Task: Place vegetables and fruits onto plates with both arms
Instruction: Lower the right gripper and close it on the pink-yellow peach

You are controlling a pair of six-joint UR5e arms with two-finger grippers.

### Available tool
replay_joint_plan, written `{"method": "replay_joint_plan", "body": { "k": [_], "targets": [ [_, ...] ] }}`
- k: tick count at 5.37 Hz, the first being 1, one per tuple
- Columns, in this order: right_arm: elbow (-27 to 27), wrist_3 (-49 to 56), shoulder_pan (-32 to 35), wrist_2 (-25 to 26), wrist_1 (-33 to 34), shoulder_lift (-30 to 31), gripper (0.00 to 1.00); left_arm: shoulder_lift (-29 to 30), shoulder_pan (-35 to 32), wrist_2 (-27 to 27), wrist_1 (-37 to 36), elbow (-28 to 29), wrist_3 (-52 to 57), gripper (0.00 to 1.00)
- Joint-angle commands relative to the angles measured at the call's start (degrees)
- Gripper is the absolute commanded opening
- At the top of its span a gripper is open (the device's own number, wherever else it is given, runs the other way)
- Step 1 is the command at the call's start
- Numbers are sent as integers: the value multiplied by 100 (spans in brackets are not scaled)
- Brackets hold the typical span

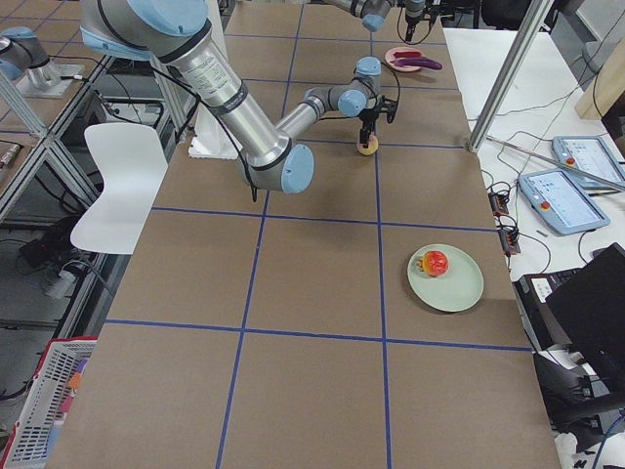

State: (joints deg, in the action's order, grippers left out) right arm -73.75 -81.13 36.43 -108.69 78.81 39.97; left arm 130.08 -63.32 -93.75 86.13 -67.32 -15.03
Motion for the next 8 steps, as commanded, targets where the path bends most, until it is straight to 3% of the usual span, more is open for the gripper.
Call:
{"method": "replay_joint_plan", "body": {
  "k": [1,6,7,8],
  "targets": [
    [106,1,-22,14,-199,19,100,9,-5,6,0,-9,0,100],
    [168,-34,-198,120,-217,28,100,-26,-23,6,0,-105,-18,100],
    [168,-61,-198,120,-252,28,60,-26,-23,6,0,-105,-18,100],
    [168,-70,-198,129,-357,37,1,-26,-31,6,0,-114,-18,100]
  ]
}}
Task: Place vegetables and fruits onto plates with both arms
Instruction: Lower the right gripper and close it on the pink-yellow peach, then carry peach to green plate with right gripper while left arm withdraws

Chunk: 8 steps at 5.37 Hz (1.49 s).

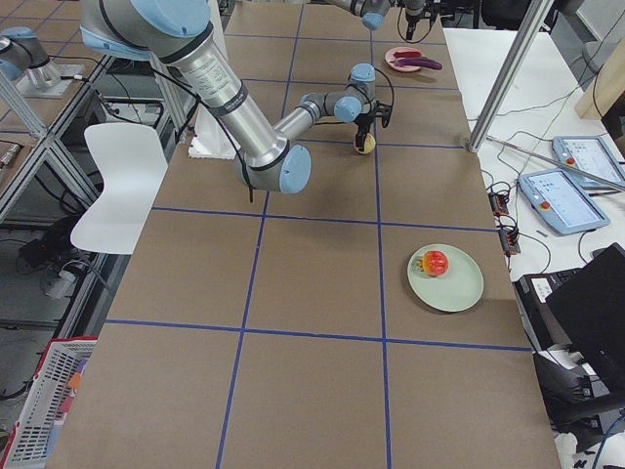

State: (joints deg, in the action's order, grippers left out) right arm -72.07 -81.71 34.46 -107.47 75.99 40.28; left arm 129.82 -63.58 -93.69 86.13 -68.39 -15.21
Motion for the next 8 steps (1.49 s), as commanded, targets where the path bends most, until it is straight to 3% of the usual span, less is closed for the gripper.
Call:
{"method": "replay_joint_plan", "body": {
  "k": [1,2,4,5,7,8],
  "targets": [
    [-130,-55,78,-2,-84,-20,0,8,-14,-17,-9,-51,0,100],
    [-410,-38,322,-81,20,-29,0,-1,-23,-453,-17,-243,-26,100],
    [-762,58,998,-686,353,41,0,-1128,-338,-1883,-166,-2019,9,100],
    [-773,381,1245,-897,382,102,0,-1509,-557,-2412,-411,-2629,44,100],
    [-765,1887,2148,-1634,373,653,0,-2081,-1565,-3912,-422,-2654,1172,100],
    [-686,2975,2570,-1681,364,935,0,-2293,-1744,-4207,-335,-2688,1221,100]
  ]
}}
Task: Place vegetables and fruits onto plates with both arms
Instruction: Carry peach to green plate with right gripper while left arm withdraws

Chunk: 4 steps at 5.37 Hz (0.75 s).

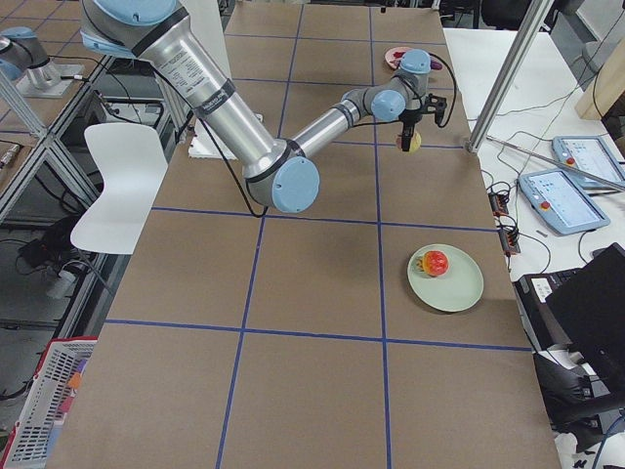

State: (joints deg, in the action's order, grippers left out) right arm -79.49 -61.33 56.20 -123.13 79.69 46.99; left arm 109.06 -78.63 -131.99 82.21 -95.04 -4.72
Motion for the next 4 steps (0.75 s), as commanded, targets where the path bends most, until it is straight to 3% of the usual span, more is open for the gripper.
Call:
{"method": "replay_joint_plan", "body": {
  "k": [1,2,4],
  "targets": [
    [309,1791,827,-150,-15,380,0,-262,-284,-345,67,-6,156,100],
    [503,2661,1249,-141,-32,529,0,-410,-328,-319,372,12,173,100],
    [1431,3852,1691,-80,-381,531,0,-1122,-363,-318,1931,360,165,100]
  ]
}}
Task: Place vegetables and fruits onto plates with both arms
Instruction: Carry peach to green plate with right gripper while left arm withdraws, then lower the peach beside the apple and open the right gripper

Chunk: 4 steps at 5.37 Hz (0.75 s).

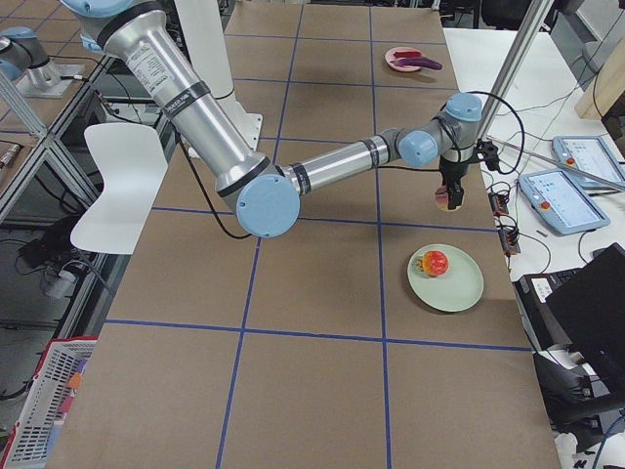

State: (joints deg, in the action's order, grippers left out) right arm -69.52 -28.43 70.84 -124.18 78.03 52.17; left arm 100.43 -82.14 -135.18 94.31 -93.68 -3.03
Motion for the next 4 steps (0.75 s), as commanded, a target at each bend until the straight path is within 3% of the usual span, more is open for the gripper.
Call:
{"method": "replay_joint_plan", "body": {
  "k": [1,3,4],
  "targets": [
    [892,618,254,252,-696,-13,0,-260,-30,9,938,445,-4,100],
    [2235,619,150,919,-1978,-268,0,-234,-39,9,870,438,-13,100],
    [2406,610,-7,1227,-2097,-269,0,-225,-30,18,870,447,-13,100]
  ]
}}
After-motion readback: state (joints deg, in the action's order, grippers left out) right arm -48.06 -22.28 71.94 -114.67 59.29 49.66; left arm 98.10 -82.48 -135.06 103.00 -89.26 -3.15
